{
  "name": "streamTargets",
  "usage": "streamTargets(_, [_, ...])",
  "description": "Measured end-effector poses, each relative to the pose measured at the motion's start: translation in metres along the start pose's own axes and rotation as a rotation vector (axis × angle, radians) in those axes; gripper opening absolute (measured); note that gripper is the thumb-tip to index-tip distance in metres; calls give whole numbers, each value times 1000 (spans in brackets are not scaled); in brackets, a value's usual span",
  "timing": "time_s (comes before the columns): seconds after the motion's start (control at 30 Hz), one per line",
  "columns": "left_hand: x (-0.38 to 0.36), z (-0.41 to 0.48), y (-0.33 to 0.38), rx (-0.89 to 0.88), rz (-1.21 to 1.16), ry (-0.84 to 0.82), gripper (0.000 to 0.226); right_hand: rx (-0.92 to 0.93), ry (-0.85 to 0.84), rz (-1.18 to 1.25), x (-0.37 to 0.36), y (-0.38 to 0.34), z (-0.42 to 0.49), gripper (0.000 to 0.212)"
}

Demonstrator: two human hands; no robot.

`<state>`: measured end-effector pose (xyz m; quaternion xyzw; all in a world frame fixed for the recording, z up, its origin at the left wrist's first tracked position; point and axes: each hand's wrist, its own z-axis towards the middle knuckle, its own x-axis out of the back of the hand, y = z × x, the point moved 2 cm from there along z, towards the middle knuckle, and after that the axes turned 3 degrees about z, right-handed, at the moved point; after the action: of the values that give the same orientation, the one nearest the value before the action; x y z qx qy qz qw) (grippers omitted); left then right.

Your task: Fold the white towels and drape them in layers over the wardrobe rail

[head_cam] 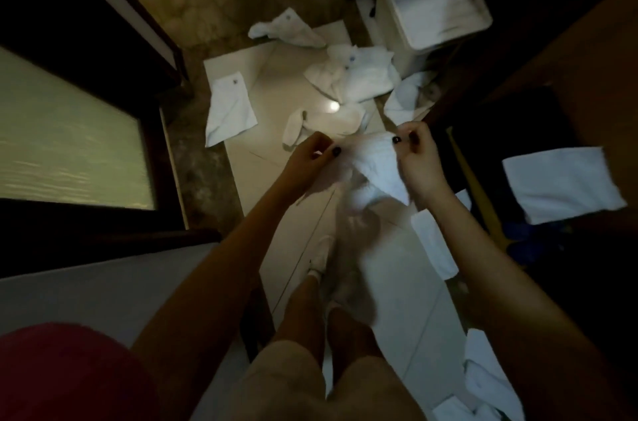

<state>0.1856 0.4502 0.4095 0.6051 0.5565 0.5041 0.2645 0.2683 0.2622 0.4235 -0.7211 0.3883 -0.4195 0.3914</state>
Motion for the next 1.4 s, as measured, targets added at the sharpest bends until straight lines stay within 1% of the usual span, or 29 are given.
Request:
streamTargets(0.07, [2, -11, 41, -62, 33, -48, 18, 72, -31, -52, 25, -31, -23, 24])
streamTargets(0.13, [-3, -23, 78, -115, 69, -87, 20, 76, -60, -85, 50, -55, -45, 29])
streamTargets(0.17, [-7, -29, 93, -129, 65, -106, 21, 73, -66, -91, 60, -65, -58, 26])
streamTargets(0.23, [-18, -40, 123, -137, 4, -154, 21, 75, -59, -131, 82, -80, -84, 13])
streamTargets(0.27, [-25, -46, 139, -152, -51, -190, 20, 75, -38, -154, 93, -85, -96, 12])
streamTargets(0.37, [-49, -61, 180, -235, -153, -296, 13, 111, 39, -286, 122, -90, -128, 29])
streamTargets(0.43, [-68, -69, 204, -245, -185, -379, 13, 134, 136, -290, 135, -90, -149, 40])
streamTargets(0.47, [-77, -73, 217, -245, -202, -421, 13, 119, 206, -247, 139, -88, -160, 40])
streamTargets(0.53, [-92, -79, 241, -254, -224, -484, 15, 71, 347, -124, 142, -84, -180, 35])
streamTargets(0.6, [-99, -86, 262, -266, -255, -540, 20, 33, 481, -56, 138, -76, -196, 30])
streamTargets(0.67, [-98, -90, 278, -294, -266, -631, 17, -20, 635, -2, 136, -66, -207, 20])
streamTargets(0.73, [-91, -88, 292, -328, -257, -732, 14, -61, 729, 74, 134, -63, -215, 12])
streamTargets(0.8, [-83, -82, 303, -350, -198, -785, 13, -72, 791, 125, 133, -68, -221, 14])
streamTargets(0.9, [-78, -70, 315, -382, -86, -760, 17, -27, 870, 134, 134, -82, -230, 10])
streamTargets(0.97, [-76, -67, 317, -396, -37, -723, 19, -3, 884, 90, 135, -89, -236, 15])
streamTargets(1.07, [-75, -64, 315, -366, -89, -666, 24, 15, 832, -14, 138, -95, -245, 24])
streamTargets(1.1, [-75, -64, 314, -356, -110, -645, 26, 15, 795, -64, 140, -95, -248, 30])
streamTargets(1.17, [-78, -62, 314, -343, -122, -613, 26, -10, 730, -208, 144, -92, -252, 42])
streamTargets(1.2, [-80, -60, 313, -333, -134, -609, 25, -35, 730, -253, 147, -90, -255, 41])
streamTargets(1.27, [-85, -57, 313, -305, -177, -617, 24, -84, 812, -213, 153, -84, -266, 31])
streamTargets(1.33, [-88, -55, 312, -286, -208, -621, 24, -117, 938, -171, 158, -74, -282, 21])
streamTargets(1.4, [-93, -53, 312, -287, -229, -619, 25, -206, 1014, -211, 162, -61, -298, 17])
